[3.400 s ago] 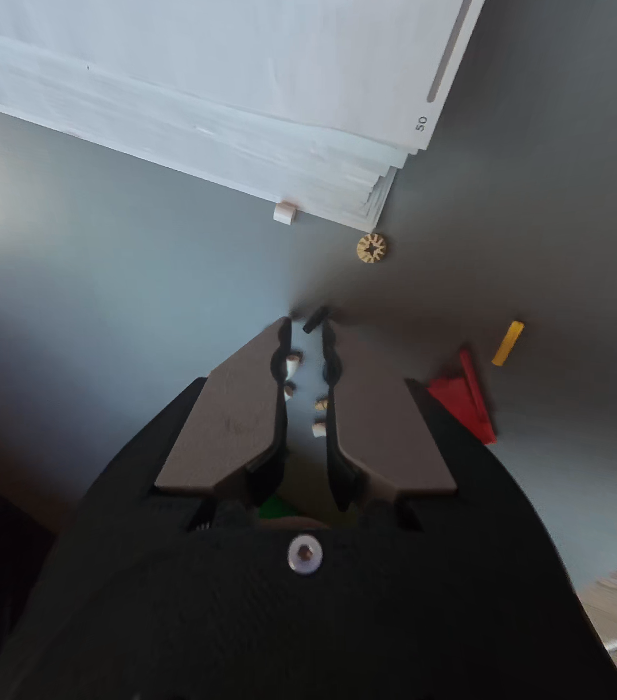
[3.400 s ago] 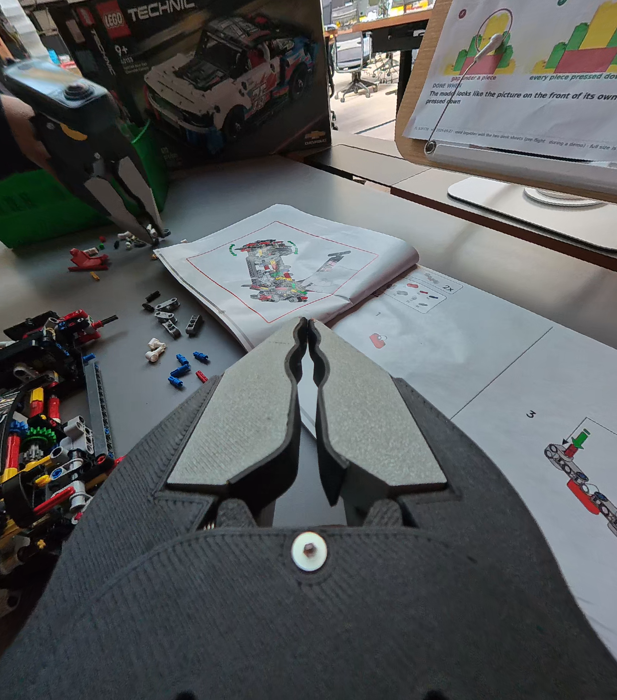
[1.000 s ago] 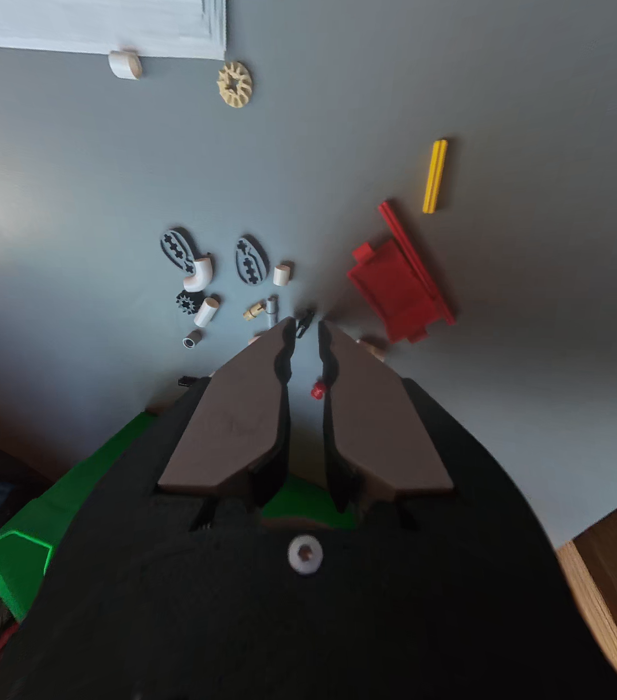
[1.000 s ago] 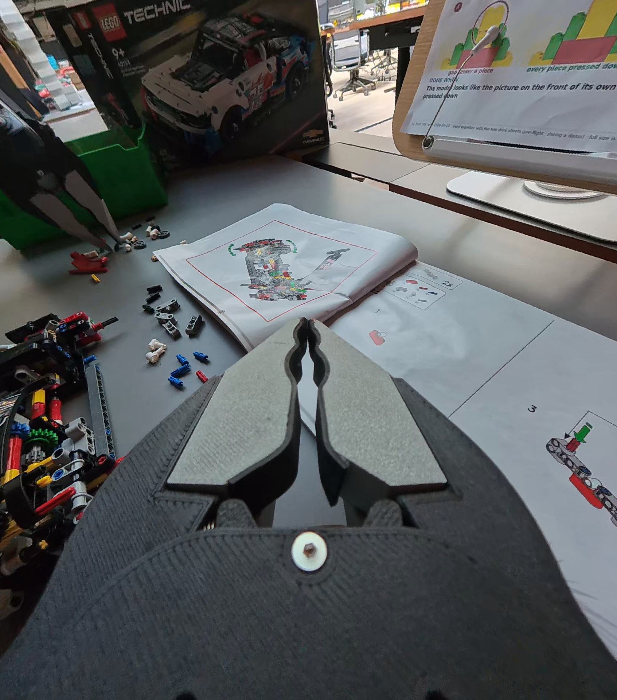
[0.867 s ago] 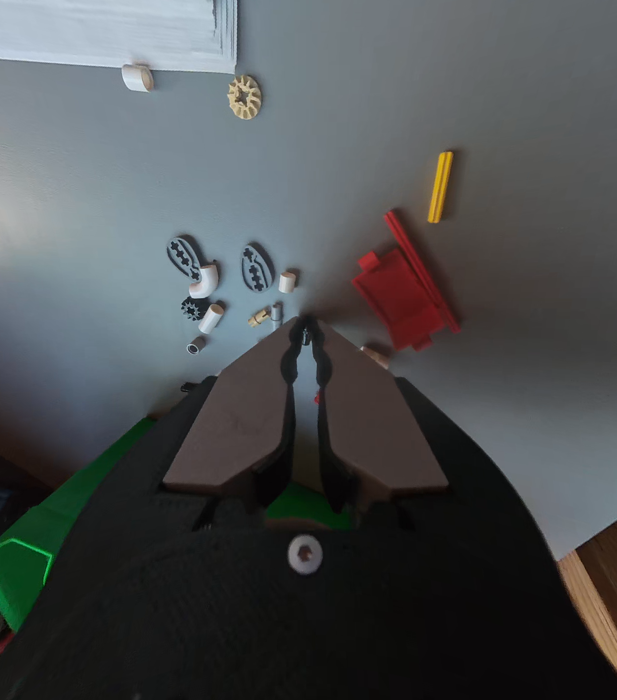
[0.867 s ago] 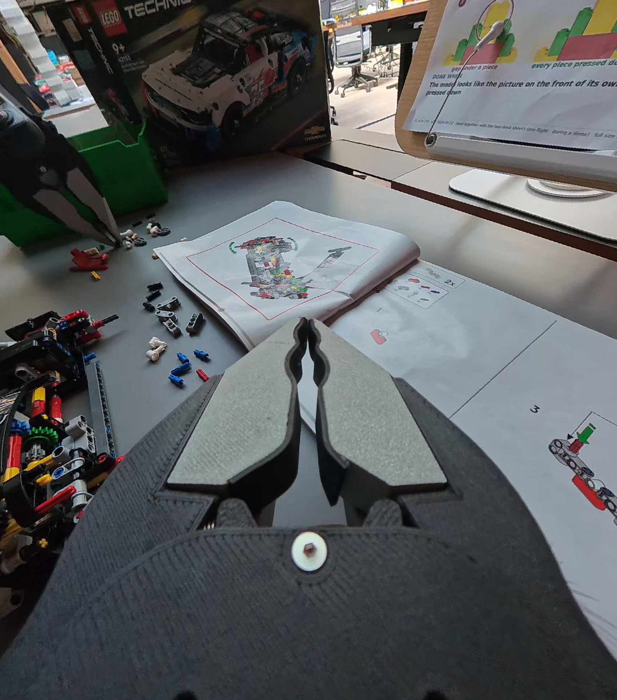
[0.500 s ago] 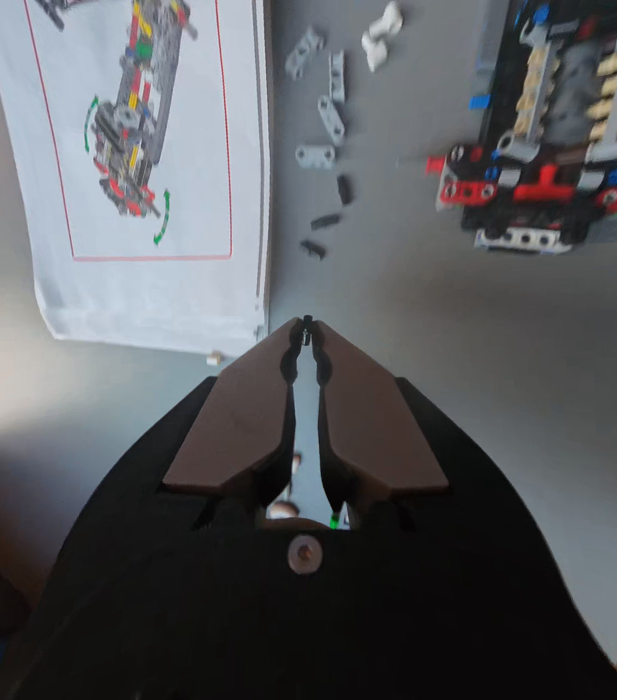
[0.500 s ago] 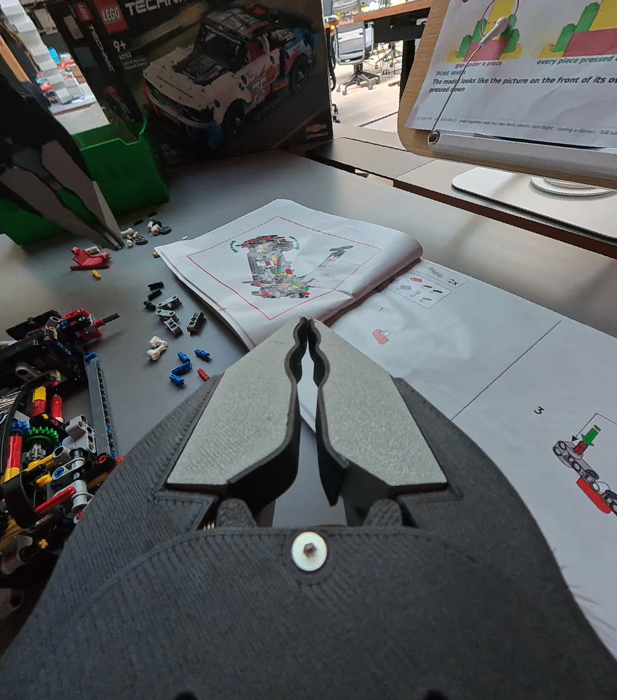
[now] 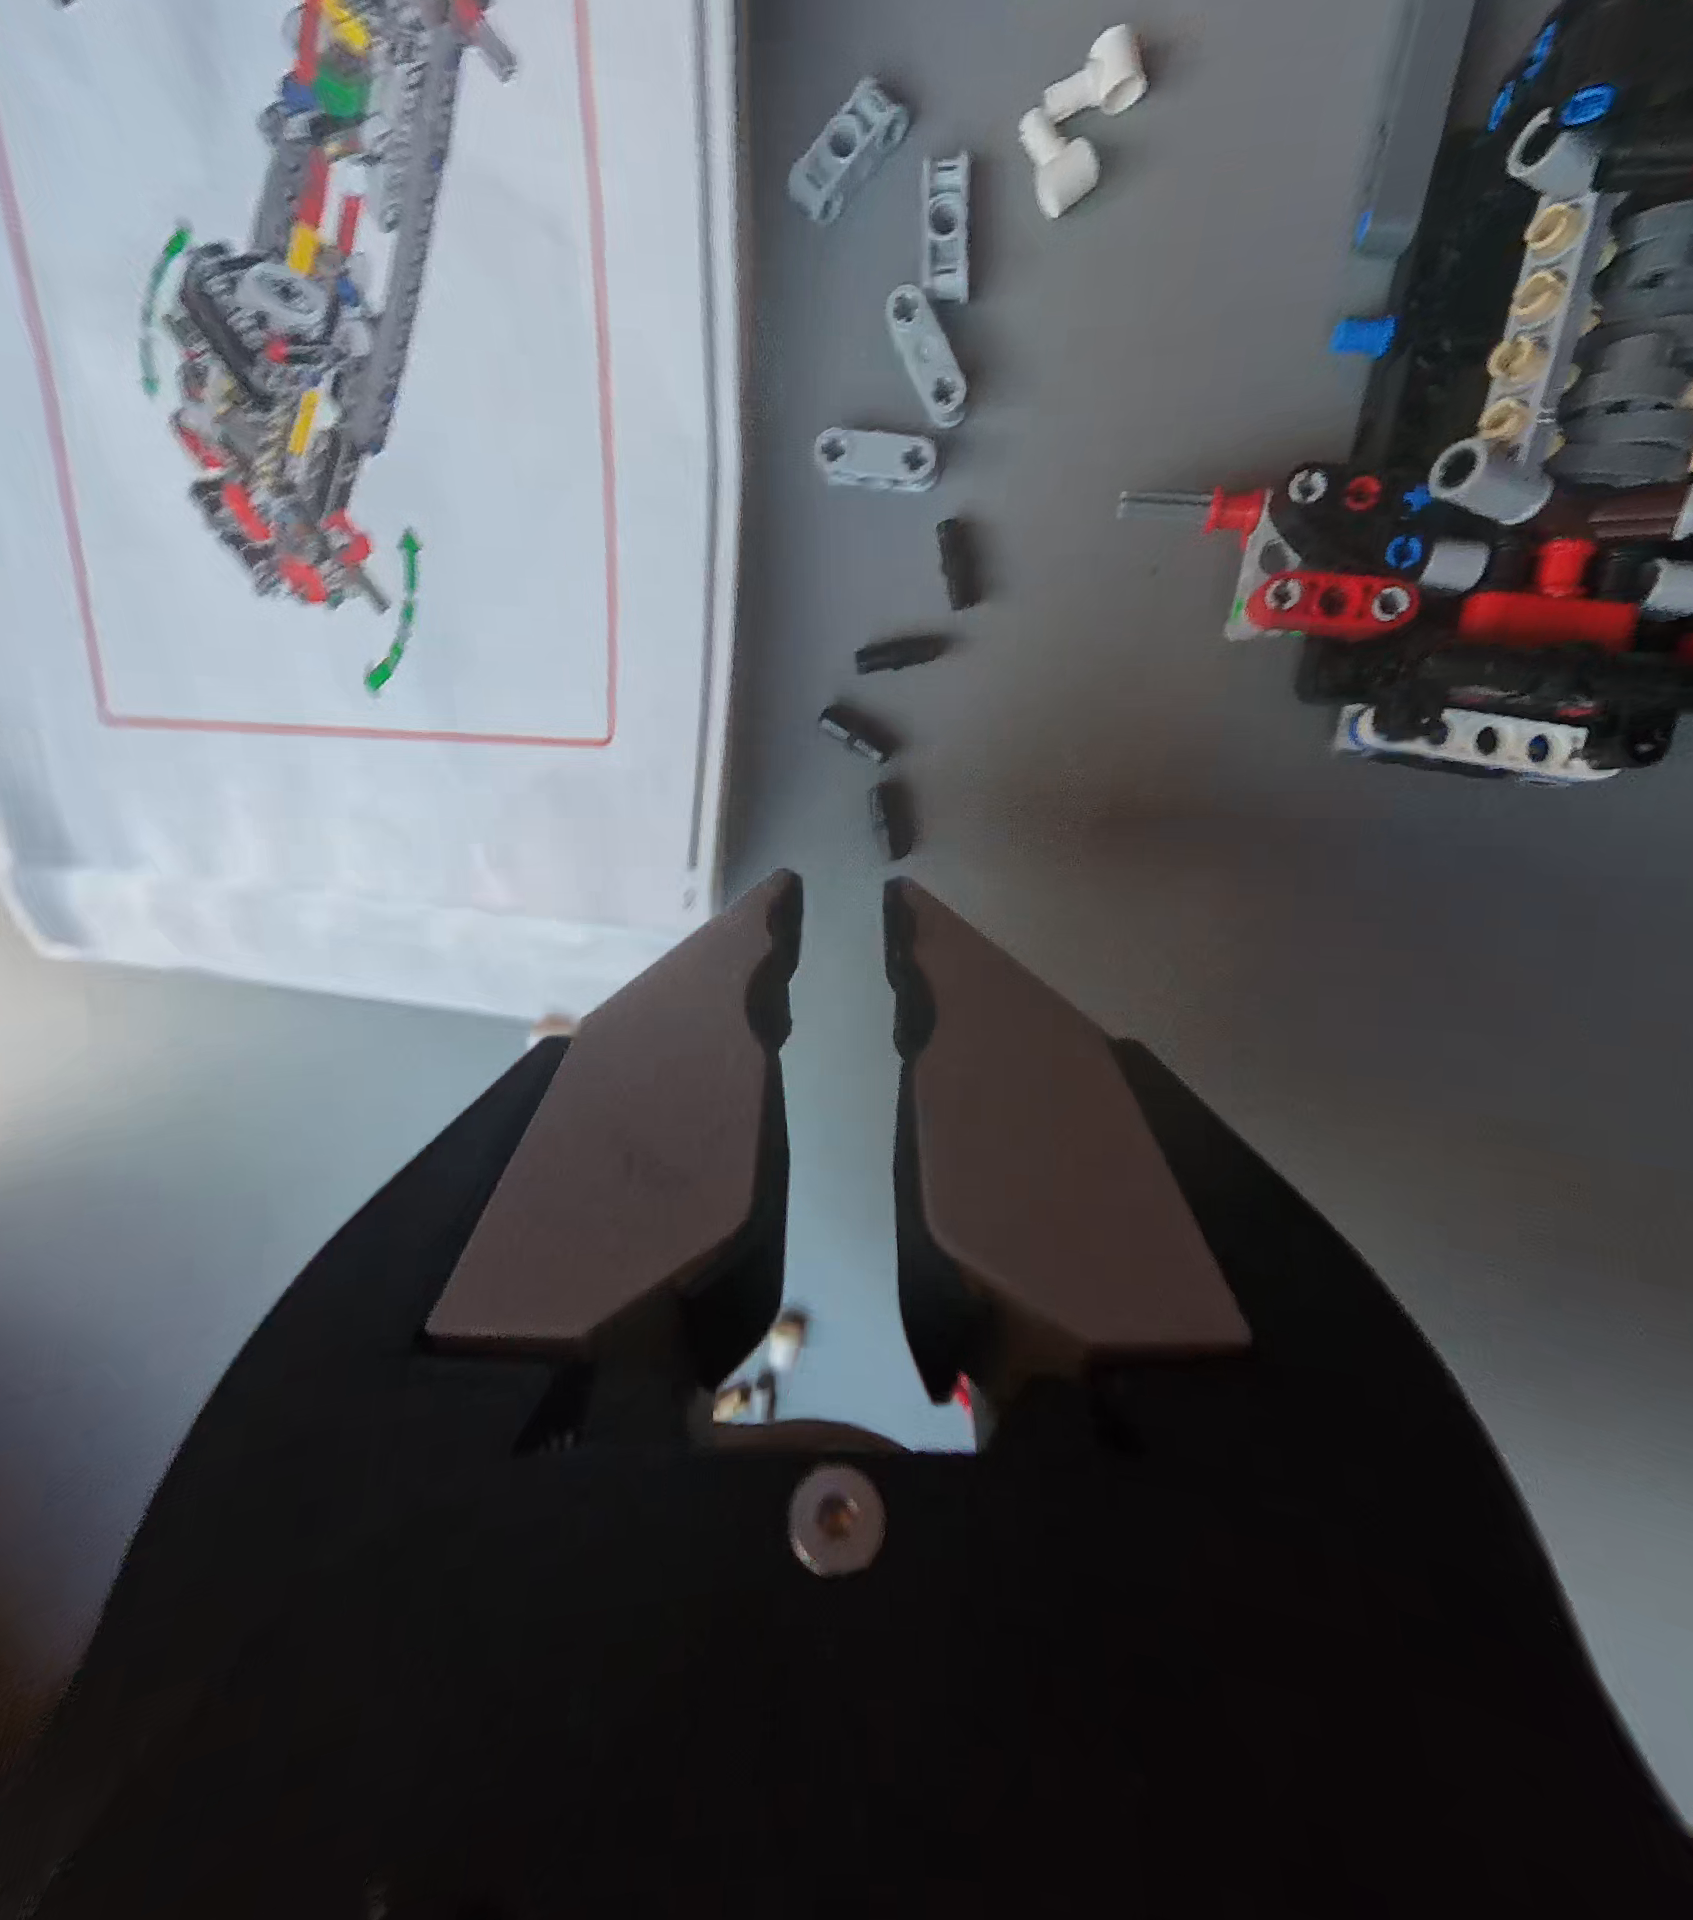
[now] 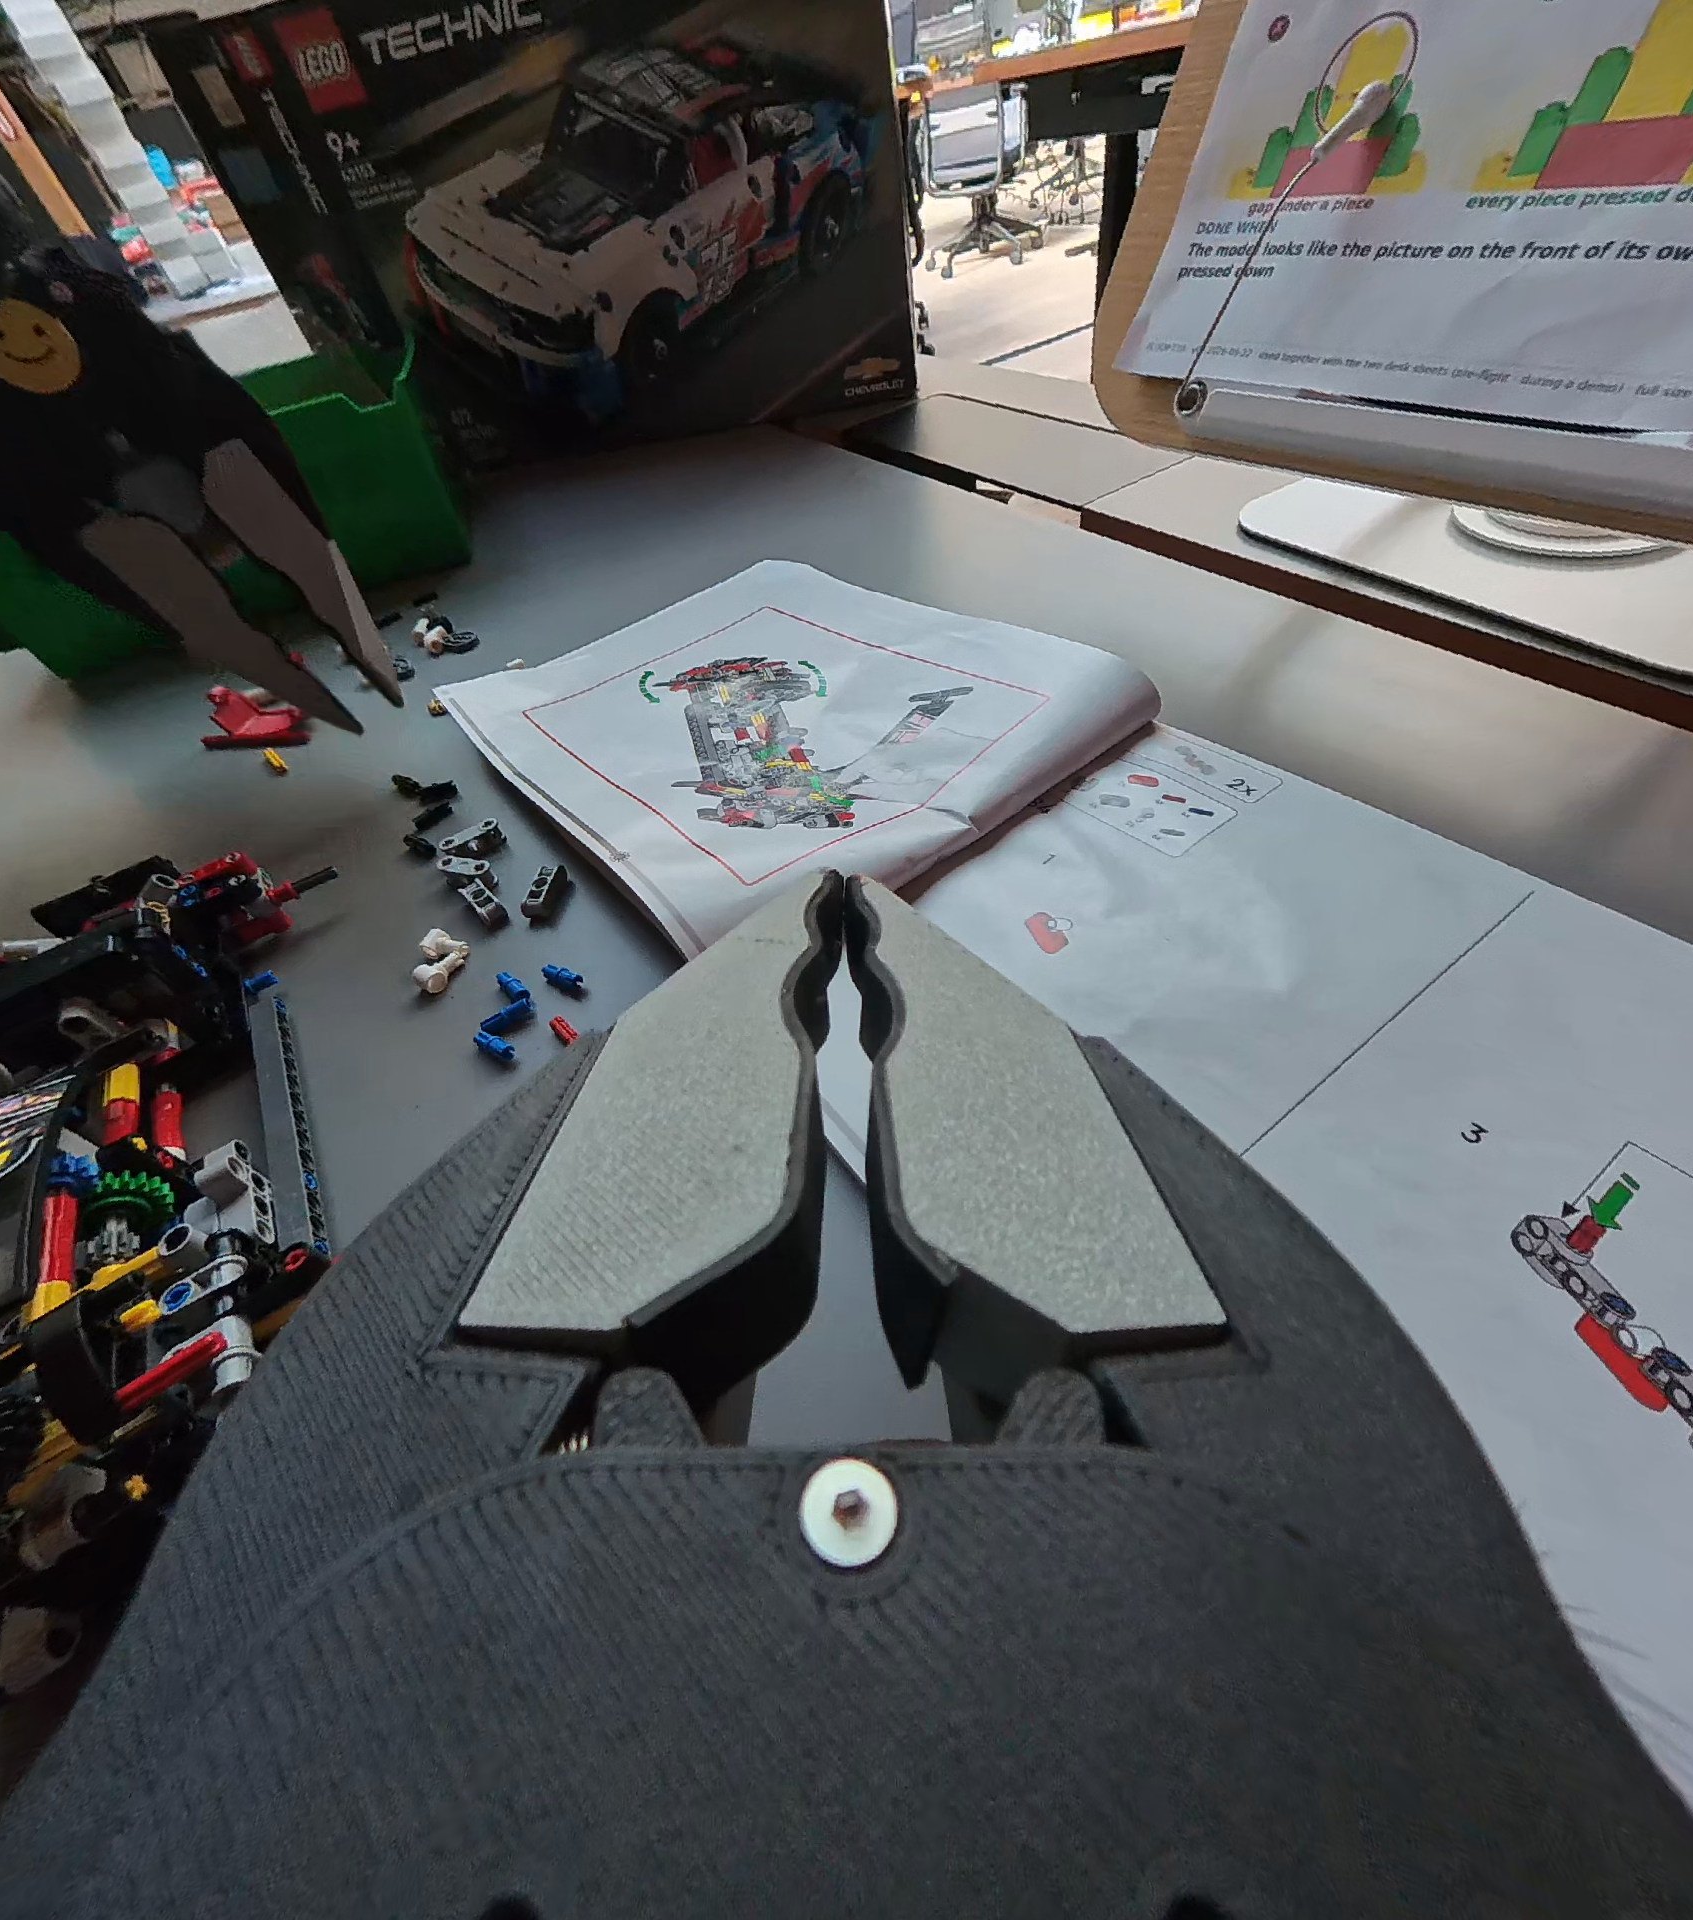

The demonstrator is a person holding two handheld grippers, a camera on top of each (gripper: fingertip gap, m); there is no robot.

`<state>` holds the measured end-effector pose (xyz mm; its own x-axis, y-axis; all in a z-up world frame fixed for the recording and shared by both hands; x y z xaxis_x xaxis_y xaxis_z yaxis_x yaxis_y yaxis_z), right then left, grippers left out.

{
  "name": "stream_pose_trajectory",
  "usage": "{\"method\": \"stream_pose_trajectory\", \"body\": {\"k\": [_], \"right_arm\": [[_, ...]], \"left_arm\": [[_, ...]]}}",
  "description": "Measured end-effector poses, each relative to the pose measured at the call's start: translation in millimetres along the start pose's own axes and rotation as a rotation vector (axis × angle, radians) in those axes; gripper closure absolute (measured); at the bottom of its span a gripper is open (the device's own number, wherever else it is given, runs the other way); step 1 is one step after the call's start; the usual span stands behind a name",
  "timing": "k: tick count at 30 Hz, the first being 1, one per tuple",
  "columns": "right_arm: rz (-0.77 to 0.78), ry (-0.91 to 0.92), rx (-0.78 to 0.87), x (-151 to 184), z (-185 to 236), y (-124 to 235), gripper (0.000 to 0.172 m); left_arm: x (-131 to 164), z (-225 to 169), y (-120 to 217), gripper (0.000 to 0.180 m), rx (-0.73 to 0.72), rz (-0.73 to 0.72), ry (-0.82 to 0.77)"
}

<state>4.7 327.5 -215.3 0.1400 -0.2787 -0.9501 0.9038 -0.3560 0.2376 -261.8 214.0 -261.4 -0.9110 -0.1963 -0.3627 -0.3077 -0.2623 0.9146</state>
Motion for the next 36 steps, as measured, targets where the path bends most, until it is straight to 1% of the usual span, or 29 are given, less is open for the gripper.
{"method": "stream_pose_trajectory", "body": {"k": [1, 2, 3, 4, 5, 6, 7, 8, 9, 11, 13, 16, 19, 20, 21, 23, 24, 27, 28, 30, 33, 34, 36], "right_arm": [[-0.003, -0.002, 0.0, -0.6, -0.3, 0.5, 0.172], [-0.007, -0.005, 0.0, -1.2, -0.6, 0.9, 0.172], [-0.01, -0.007, 0.0, -1.7, -0.8, 1.3, 0.172], [-0.01, -0.008, 0.0, -2.0, -0.9, 1.3, 0.172], [-0.01, -0.007, -0.001, -2.0, -0.8, 1.1, 0.172], [-0.008, -0.006, -0.002, -1.8, -0.4, 0.7, 0.172], [-0.006, -0.004, -0.004, -1.5, 0.1, 0.2, 0.172], [-0.003, -0.001, -0.005, -1.1, 0.9, -0.4, 0.172], [0.0, 0.002, -0.005, -0.7, 1.5, -0.6, 0.172], [0.0, 0.007, -0.003, -0.7, 2.4, -0.4, 0.172], [-0.003, 0.004, -0.003, -1.3, 2.3, 0.2, 0.172], [-0.007, 0.0, -0.001, -1.6, 1.4, 1.2, 0.172], [-0.012, -0.001, 0.0, -2.5, 1.0, 2.1, 0.172], [-0.012, -0.001, -0.001, -2.6, 1.1, 1.8, 0.172], [-0.01, -0.001, -0.002, -2.3, 1.1, 1.4, 0.172], [-0.004, 0.0, -0.005, -1.2, 1.7, 0.3, 0.172], [-0.002, 0.002, -0.005, -0.9, 2.0, 0.0, 0.172], [-0.005, 0.006, -0.001, -1.3, 2.0, 0.7, 0.172], [-0.007, 0.004, 0.0, -1.7, 1.6, 1.1, 0.172], [-0.01, -0.003, -0.001, -1.9, 0.6, 1.2, 0.172], [-0.004, -0.002, -0.004, -0.8, 0.8, -0.4, 0.172], [0.001, 0.001, -0.004, 0.0, 1.2, -1.1, 0.172], [0.008, 0.006, -0.003, 1.4, 2.0, -1.8, 0.172]], "left_arm": [[6.1, 8.3, 8.1, 0.167, -0.035, 0.007, 0.032], [15.7, 22.6, 17.2, 0.168, -0.1, 0.026, 0.088], [30.9, 44.4, 28.4, 0.172, -0.208, 0.065, 0.179], [52.2, 66.4, 41.5, 0.172, -0.318, 0.125, 0.303], [77.9, 82.0, 54.4, 0.168, -0.398, 0.191, 0.458], [103.9, 91.1, 65.0, 0.167, -0.447, 0.245, 0.632], [123.8, 94.0, 70.7, 0.167, -0.456, 0.262, 0.783], [137.4, 93.6, 72.0, 0.168, -0.443, 0.25, 0.895], [149.3, 92.8, 72.4, 0.169, -0.442, 0.249, 0.963], [172.9, 90.7, 72.7, 0.168, -0.489, 0.31, 1.023], [183.2, 80.6, 63.3, 0.166, -0.452, 0.35, 1.07], [193.0, 66.5, 53.5, 0.158, -0.391, 0.404, 1.125], [192.0, 59.0, 48.2, 0.147, -0.334, 0.38, 1.147], [192.9, 56.2, 46.1, 0.147, -0.319, 0.383, 1.151], [190.5, 55.6, 44.3, 0.154, -0.304, 0.36, 1.156], [188.8, 54.4, 42.7, 0.16, -0.283, 0.342, 1.159], [189.6, 52.8, 42.0, 0.178, -0.274, 0.352, 1.153], [184.2, 50.7, 41.8, 0.179, -0.239, 0.357, 1.105], [175.3, 53.0, 41.9, 0.179, -0.235, 0.322, 1.084], [138.8, 55.1, 41.4, 0.179, -0.187, 0.201, 0.958], [61.8, 37.0, 35.5, 0.179, -0.065, 0.023, 0.628], [40.4, 31.3, 30.9, 0.179, -0.067, -0.013, 0.524], [16.0, 23.8, 15.8, 0.179, -0.092, 0.015, 0.389]]}}
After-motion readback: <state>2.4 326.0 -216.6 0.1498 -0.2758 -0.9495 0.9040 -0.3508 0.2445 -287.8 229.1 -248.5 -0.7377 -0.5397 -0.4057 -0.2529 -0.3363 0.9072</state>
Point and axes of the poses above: each gripper's, where its closed fingertips meet, y back along the fingers, x out of its underside, z = x × y across the jaws, the point moved 1 cm from there along y, back along the fingers, and after that the axes turned 2 degrees about -y, right-handed, at the moved point
